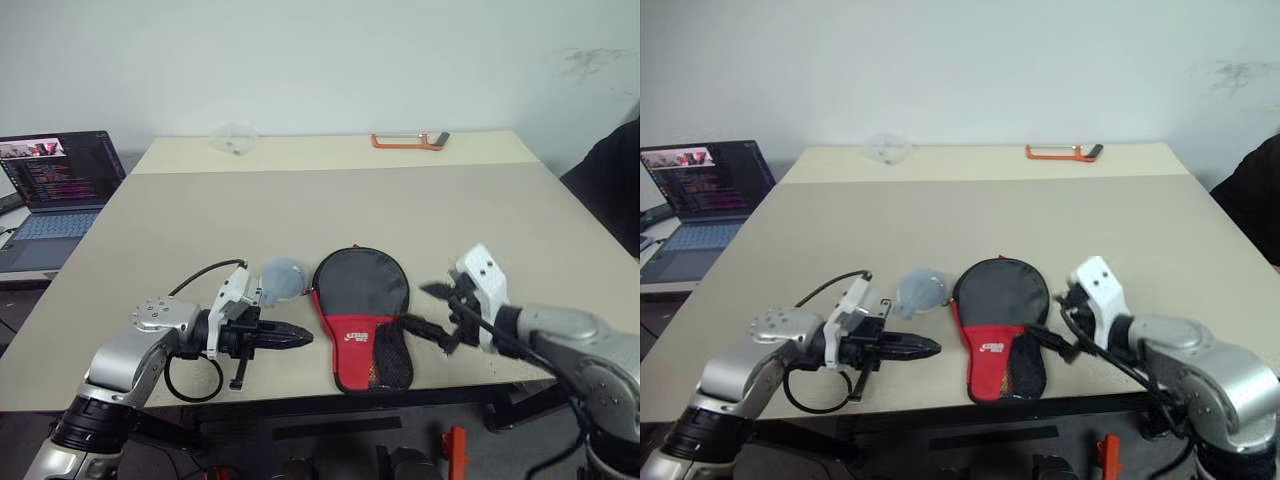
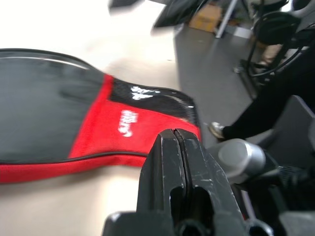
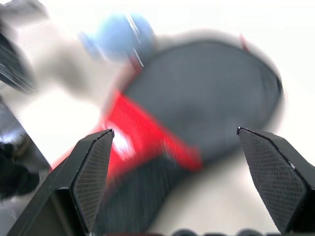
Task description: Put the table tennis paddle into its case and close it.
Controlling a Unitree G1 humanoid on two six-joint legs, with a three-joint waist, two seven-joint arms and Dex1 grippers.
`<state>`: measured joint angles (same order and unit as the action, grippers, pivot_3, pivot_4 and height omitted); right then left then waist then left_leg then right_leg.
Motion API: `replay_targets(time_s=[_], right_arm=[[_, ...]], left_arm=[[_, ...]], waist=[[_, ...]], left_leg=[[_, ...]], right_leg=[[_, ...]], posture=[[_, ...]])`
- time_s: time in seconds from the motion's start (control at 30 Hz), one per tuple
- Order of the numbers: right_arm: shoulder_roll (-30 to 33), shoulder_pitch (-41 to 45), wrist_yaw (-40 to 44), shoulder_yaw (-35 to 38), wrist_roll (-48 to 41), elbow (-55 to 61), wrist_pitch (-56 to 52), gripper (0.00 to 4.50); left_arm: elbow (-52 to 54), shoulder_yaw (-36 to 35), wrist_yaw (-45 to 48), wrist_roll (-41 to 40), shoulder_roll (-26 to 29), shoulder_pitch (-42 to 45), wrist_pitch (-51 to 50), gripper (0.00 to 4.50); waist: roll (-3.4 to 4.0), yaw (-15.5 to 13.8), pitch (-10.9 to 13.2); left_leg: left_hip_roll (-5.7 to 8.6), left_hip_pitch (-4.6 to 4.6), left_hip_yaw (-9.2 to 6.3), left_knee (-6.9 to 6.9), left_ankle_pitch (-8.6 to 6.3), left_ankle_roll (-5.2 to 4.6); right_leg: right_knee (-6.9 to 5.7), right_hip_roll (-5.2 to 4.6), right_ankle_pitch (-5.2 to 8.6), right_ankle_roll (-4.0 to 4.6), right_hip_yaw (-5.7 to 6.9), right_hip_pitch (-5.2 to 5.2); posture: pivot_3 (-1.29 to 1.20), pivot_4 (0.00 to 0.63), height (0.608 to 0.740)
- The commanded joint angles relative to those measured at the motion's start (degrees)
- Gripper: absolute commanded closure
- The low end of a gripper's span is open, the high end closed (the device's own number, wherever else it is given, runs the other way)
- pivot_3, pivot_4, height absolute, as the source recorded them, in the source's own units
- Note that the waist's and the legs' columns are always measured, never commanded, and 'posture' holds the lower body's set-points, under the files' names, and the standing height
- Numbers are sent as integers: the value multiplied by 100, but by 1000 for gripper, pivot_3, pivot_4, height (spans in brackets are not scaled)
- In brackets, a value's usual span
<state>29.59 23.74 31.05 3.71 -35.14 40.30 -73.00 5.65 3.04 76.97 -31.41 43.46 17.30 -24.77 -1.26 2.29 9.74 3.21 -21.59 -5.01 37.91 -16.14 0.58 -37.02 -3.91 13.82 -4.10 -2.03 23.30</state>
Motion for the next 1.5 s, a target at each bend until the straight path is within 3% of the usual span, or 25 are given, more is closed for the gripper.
replay_targets(time_s=[0.03,0.1,0.2,0.33,0.53,0.8,0.93,1.17,1.5], right_arm=[[-207,141,121,-820,355,-734,856,56],[-549,305,171,-1310,620,-1500,1402,17],[-903,458,159,-1599,949,-2336,1963,0],[-1190,536,112,-1693,1218,-3042,2448,0],[-1239,347,213,-1949,1414,-3037,2583,0],[-1306,294,189,-2118,1581,-3021,2640,0],[-1342,312,164,-2104,1645,-3043,2649,0],[-1477,373,44,-2050,1815,-3158,2731,0],[-1547,363,24,-2059,1928,-3143,2753,0]], left_arm=[[-134,-208,-365,73,-10,267,-129,4500],[-315,-358,-848,162,-185,450,-105,4324],[-423,-531,-1291,228,-393,602,-12,3595],[-359,-624,-1718,439,-585,710,241,2156],[-564,-809,-2168,651,-589,884,397,21],[-1449,-910,-1830,1008,196,902,494,21],[-1845,-718,-1484,1161,322,876,694,21],[-2311,-345,-716,1279,137,1182,975,21],[-3784,109,-797,2016,-488,2005,1801,21]], waist=[[-1,-22,0],[-2,-38,0],[-2,-44,0],[-2,-51,0],[-2,-50,0],[-2,-17,0],[-2,-40,0],[-3,-50,-1],[-5,-33,-2]], left_leg=[[3,-2,-1,1,0,0],[9,-3,2,4,0,0],[12,-11,2,6,0,1],[15,-30,3,4,2,6],[17,-45,8,2,9,21],[13,-37,19,2,1,6],[16,-37,21,3,1,6],[16,-42,20,3,1,6],[16,-42,26,4,1,5]], right_leg=[[1,-2,0,0,0,1],[2,-7,-2,-2,-4,1],[-1,-9,-4,-3,-6,13],[1,-11,-5,-2,-12,37],[-3,-12,-5,-2,-19,60],[-17,-7,-6,0,-27,68],[-14,-10,-6,0,-28,69],[-15,-10,-6,0,-25,69],[-20,-9,-6,0,-29,73]], posture=[[0,150,740],[0,150,740],[0,150,740],[0,150,740],[0,150,740],[0,150,740],[0,150,740],[0,150,740],[0,150,740]])
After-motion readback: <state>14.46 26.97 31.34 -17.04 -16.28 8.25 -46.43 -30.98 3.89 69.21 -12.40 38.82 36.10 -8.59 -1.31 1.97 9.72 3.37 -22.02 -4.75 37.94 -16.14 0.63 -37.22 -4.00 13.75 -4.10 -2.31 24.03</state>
